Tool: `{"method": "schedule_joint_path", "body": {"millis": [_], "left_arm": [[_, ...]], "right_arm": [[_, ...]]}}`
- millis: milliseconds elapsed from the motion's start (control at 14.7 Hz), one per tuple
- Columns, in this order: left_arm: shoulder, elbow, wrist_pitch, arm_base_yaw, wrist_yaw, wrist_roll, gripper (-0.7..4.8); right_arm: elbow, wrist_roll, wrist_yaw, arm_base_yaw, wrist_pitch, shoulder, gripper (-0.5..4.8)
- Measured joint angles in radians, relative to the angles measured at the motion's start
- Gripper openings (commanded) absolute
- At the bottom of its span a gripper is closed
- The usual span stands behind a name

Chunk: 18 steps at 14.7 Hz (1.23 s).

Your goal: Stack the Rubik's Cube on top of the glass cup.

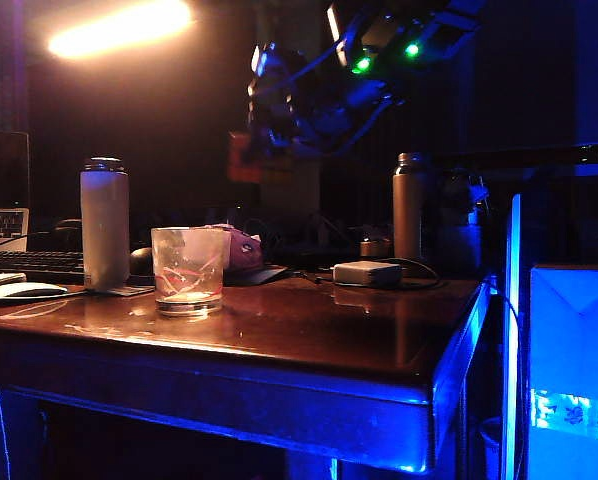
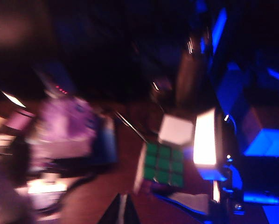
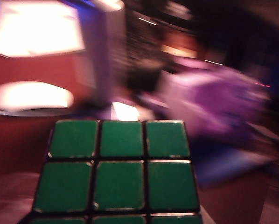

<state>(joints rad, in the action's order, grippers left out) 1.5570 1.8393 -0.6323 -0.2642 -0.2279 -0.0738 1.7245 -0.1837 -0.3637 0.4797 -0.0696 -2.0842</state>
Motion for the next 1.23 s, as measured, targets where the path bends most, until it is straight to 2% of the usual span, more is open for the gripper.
{"method": "schedule_joint_path", "body": {"millis": [68, 205, 409, 682, 1159, 1227], "left_arm": [[-0.038, 0.016, -0.039, 0.017, 0.008, -0.001, -0.03], [-0.118, 0.023, -0.114, 0.067, 0.022, -0.001, -0.03], [-0.216, 0.026, -0.143, 0.125, 0.033, -0.02, -0.03], [-0.243, 0.027, -0.179, 0.132, 0.047, -0.027, -0.03], [-0.243, 0.027, -0.22, 0.132, 0.047, -0.027, -0.03], [-0.243, 0.027, -0.221, 0.132, 0.047, -0.027, -0.03]], "right_arm": [[0.0, 0.029, -0.046, 0.003, -0.001, 0.004, 3.05], [0.0, 0.053, -0.06, 0.027, -0.001, 0.004, 3.05], [0.0, 0.054, -0.076, 0.072, 0.009, 0.004, 3.05], [0.0, 0.023, -0.069, 0.124, 0.03, -0.017, 3.05], [0.0, 0.003, -0.036, 0.125, 0.015, -0.094, 3.05], [0.0, 0.002, -0.031, 0.125, 0.014, -0.094, 3.27]]}}
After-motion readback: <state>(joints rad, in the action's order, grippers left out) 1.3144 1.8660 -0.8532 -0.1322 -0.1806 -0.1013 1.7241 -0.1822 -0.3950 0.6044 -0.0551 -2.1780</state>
